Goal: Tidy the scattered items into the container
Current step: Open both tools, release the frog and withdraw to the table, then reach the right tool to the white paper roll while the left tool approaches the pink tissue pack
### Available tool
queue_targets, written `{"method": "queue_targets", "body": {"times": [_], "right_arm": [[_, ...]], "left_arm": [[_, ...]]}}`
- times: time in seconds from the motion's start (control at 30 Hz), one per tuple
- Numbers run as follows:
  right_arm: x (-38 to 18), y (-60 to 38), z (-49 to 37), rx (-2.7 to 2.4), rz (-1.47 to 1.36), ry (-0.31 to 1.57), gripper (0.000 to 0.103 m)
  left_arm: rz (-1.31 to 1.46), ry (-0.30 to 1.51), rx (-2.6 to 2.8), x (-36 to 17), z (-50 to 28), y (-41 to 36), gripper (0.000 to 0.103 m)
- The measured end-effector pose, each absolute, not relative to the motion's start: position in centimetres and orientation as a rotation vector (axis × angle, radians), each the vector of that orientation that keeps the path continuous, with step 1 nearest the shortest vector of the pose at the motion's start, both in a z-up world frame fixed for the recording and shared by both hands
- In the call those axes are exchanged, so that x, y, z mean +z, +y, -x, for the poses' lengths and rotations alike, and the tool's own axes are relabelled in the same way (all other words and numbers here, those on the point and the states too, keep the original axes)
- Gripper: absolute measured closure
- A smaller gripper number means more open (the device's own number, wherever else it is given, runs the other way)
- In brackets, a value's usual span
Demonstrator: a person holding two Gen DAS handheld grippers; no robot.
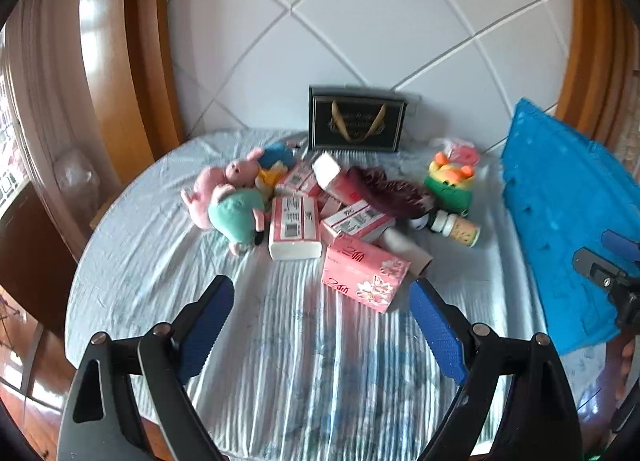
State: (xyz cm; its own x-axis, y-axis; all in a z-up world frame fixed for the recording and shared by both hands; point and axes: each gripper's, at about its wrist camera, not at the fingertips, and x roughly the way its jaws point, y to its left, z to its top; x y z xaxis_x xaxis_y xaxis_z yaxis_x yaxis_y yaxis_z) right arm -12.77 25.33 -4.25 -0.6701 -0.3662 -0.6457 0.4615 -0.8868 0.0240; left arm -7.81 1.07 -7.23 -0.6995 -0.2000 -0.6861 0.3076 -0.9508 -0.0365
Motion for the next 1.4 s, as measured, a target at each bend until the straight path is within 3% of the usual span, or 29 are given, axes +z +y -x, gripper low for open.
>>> {"method": "queue_targets", "body": {"times": [0.3, 0.73, 1.17, 1.4], "right_arm": [[-11.0, 22.5, 21.2, -2.379, -1.069, 0.311, 0.000], [-18.8, 20.0, 27.9, -2.342, -1.239, 0.326, 0.000], [-23.9, 16.2, 30.5, -2.290, -1.314, 0.344, 0.000], [-23.8, 19.7, 30.8, -2.333, -1.372, 0.220, 0.000]], "left_arm": [[-1.237, 0.298, -2.551, -14.5, 15.3, 1.3, 0.013], [-1.407, 0.305, -2.410, -22.3, 20.2, -2.2, 0.013], [-1.382, 0.258, -2.585, -22.6, 27.8, -0.7, 0.013], [-1.452, 0.137, -2.651, -22.9, 27.8, 0.8, 0.013]]}}
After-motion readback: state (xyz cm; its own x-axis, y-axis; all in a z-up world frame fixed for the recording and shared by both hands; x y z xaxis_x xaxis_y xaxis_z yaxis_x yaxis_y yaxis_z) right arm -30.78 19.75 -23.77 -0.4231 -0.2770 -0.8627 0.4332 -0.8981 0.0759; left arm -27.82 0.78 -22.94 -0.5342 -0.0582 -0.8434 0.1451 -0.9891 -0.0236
